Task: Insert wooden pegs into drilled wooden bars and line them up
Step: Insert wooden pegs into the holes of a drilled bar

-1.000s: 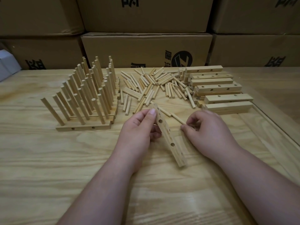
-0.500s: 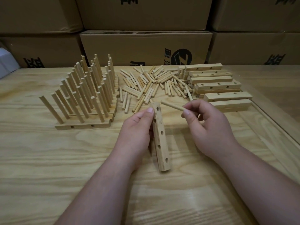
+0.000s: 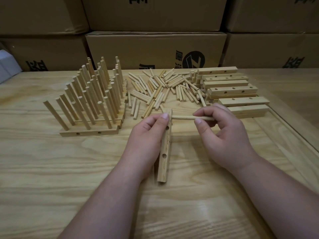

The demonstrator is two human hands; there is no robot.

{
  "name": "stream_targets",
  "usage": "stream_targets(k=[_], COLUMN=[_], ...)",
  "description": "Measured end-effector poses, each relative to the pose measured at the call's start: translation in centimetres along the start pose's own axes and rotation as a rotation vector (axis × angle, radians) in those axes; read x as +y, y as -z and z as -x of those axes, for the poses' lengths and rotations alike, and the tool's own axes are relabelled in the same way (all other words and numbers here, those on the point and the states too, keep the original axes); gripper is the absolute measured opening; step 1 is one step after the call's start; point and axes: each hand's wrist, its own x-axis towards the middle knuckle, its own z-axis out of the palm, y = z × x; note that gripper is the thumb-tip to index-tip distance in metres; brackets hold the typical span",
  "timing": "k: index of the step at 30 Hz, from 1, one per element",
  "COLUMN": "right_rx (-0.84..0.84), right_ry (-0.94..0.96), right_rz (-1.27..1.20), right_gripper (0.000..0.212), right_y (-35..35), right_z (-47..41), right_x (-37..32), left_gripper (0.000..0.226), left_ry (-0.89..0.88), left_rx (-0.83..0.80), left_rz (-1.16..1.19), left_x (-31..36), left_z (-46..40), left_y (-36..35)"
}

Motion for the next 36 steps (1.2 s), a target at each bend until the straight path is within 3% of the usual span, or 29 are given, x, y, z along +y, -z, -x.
stream_targets(k=[8, 13, 16, 18, 20, 22, 24, 26, 31, 36], right_rx=[0.017, 0.011, -0.009, -0.011, -0.05, -0.182, -0.36, -0.469, -0.547, -0.399], right_ry=[-0.061, -0.176, -0.173, -0.177, -0.226, -0.241, -0.131, -0.052, -0.059, -0.077], right_rz=[-0.003, -0.17, -0.408, -0.461, -0.333, -0.027, 0.347, 0.561, 0.607, 0.525], right_gripper=[0.008, 0.022, 0.049, 0.049, 0.043, 0.039, 0.049, 0.056, 0.053, 0.038], right_y=[0.0, -0.2, -0.2, -0.3, -0.6, -1.3, -2.3, -3.1, -3.3, -3.0], right_z=[-0.1, 0.1, 0.2, 0.3, 0.3, 0.0, -0.2, -0.4, -0.5, -0.5], right_x=[-0.2, 0.2, 0.3, 0.8, 1.2, 1.3, 1.2, 0.7, 0.6, 0.2], left_gripper=[0.028, 0.026, 0.03, 0.033, 0.037, 0.039, 0.04, 0.041, 0.041, 0.038], left_ry=[0.023, 0.033, 0.054, 0.083, 0.124, 0.149, 0.163, 0.178, 0.195, 0.194], left_rx=[-0.006, -0.031, -0.023, 0.015, 0.077, 0.11, 0.121, 0.126, 0.135, 0.172], left_rz=[-0.023, -0.013, -0.013, 0.029, 0.092, 0.163, 0.259, 0.351, 0.4, 0.43], left_x=[0.1, -0.1, -0.2, -0.1, 0.0, -0.2, -0.3, -0.3, 0.0, 0.2], left_z=[0.0, 0.0, -0.2, -0.3, -0.5, -0.9, -1.2, -1.3, -1.3, -1.2], left_y=[0.3, 0.3, 0.3, 0.5, 0.8, 1.0, 1.1, 1.1, 1.0, 0.8])
